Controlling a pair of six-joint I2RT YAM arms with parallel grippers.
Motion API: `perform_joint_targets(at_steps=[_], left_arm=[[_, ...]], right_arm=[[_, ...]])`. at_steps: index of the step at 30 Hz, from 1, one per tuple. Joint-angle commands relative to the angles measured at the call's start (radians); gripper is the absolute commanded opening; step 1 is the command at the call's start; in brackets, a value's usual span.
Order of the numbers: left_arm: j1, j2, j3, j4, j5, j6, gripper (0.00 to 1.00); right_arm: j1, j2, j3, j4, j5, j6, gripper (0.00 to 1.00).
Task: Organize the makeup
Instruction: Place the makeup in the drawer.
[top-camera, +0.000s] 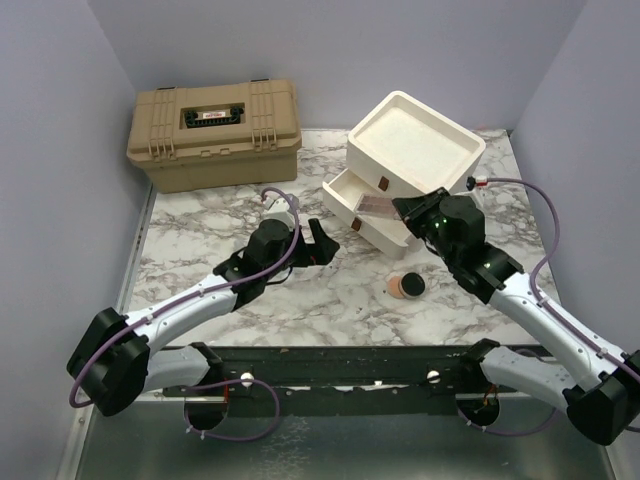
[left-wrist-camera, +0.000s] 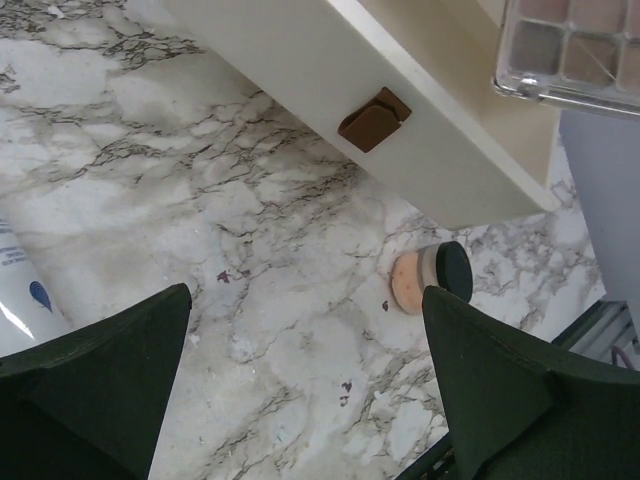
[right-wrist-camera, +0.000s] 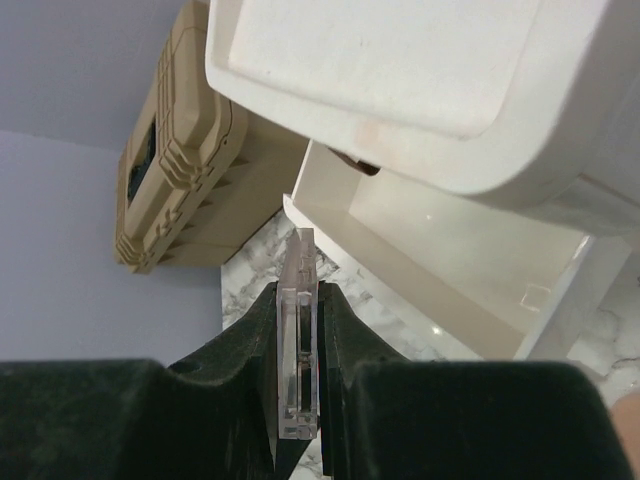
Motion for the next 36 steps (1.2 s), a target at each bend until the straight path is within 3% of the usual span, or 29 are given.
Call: perform_joint_targets(at_steps=[1, 8, 17, 25, 36], left_arm=[[0.005, 0.014, -0.01, 0.073, 0.054, -0.052, 0.99], [0.006, -0.013, -0.027, 0.101, 0.053, -0.066, 0.99], [0.006, -0.026, -0.049, 0.116, 0.053, -0.091, 0.99], [0.006, -0.036, -0.036, 0.107, 0.077, -0.077, 0.99], [0.006, -0.069, -0.055, 0.095, 0.061, -0.065, 0.99]], right_arm=[[0.073, 0.019, 0.017, 0.025, 0.236, 0.103, 0.01], [0.133, 0.159, 0.102, -0.093, 0.382, 0.296, 0.01], [0.137, 0.269, 0.138, -0.038, 0.459, 0.365, 0.01], [0.137, 0.358, 0.202, -0.094, 0.536, 0.417, 0.01], [0.137, 0.481, 0.235, -0.051, 0.466, 0.409, 0.02]])
